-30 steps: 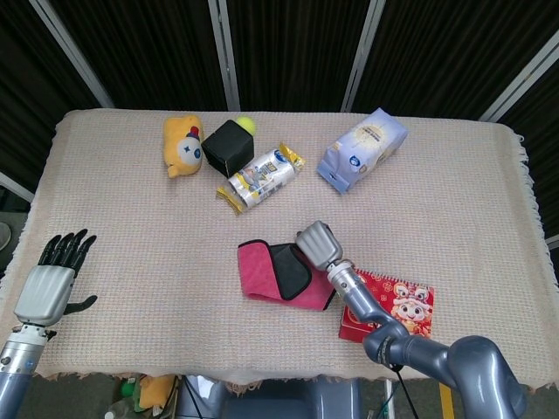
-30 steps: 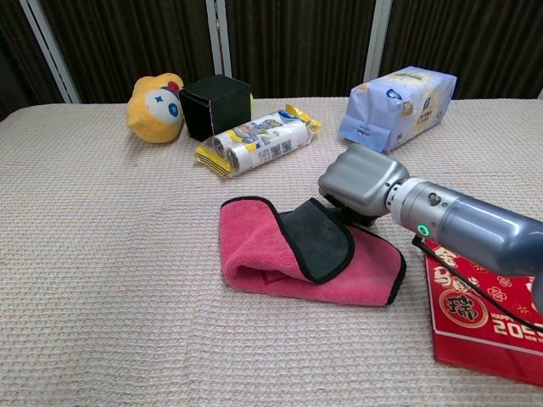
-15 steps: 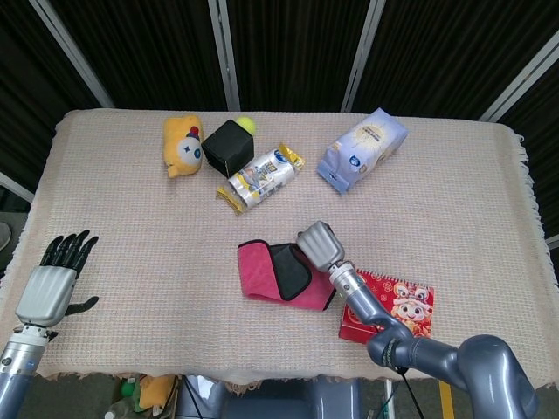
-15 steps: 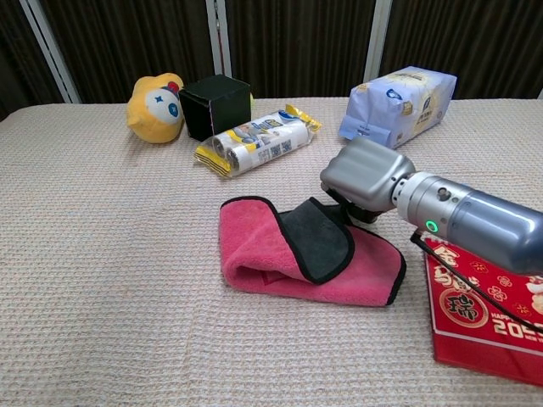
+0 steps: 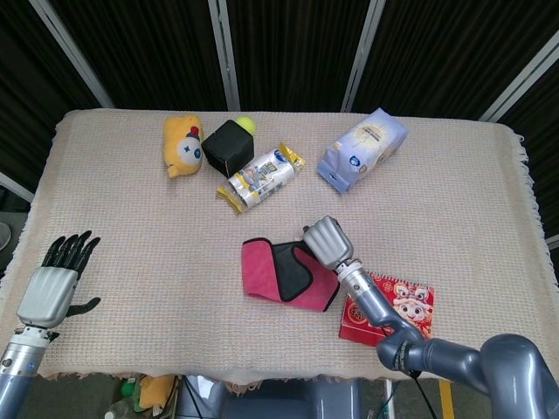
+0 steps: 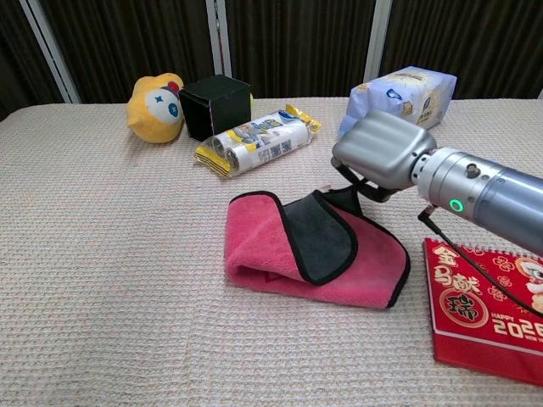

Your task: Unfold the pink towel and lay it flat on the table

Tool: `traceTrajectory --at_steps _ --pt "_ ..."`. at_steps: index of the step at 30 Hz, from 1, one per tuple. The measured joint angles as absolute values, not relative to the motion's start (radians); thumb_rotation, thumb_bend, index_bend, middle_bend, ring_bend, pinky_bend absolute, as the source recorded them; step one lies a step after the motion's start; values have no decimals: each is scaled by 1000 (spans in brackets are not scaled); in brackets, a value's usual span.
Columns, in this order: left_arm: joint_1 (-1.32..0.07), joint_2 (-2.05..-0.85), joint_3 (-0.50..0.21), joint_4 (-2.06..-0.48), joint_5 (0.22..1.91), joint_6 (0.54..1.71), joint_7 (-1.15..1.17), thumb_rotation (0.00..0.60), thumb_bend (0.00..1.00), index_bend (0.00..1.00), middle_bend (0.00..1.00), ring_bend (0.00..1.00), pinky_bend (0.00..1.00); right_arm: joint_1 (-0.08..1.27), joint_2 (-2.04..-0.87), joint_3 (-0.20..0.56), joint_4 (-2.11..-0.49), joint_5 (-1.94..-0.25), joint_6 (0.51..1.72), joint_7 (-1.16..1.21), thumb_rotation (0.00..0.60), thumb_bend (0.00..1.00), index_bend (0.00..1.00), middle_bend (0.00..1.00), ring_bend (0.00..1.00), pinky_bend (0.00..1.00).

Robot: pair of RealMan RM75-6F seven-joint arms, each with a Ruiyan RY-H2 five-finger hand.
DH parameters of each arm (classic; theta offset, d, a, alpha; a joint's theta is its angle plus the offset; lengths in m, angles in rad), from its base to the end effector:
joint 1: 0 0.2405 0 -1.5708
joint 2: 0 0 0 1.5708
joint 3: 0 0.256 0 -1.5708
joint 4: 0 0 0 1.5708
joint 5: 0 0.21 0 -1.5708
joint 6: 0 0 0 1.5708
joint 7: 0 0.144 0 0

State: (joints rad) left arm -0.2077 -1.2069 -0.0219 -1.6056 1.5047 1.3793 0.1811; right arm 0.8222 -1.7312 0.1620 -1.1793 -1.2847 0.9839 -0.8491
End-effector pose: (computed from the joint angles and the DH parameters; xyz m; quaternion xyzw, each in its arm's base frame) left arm -0.2866 0.2098 0.1129 -0.6679 -0.3513 -0.3570 0.5505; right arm -0.1287 -0.3657 -0.0531 0.8206 -0.0540 0.2593 0.5064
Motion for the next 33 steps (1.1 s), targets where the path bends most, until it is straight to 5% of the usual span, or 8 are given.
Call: traceTrajectory --at_steps 33 --pt "-210 -1205 -9 -1623 1530 1376 178 600 0 0 0 0 0 756 -1451 171 -1551 -1285 1144 -963 600 588 776 1000 1000 980"
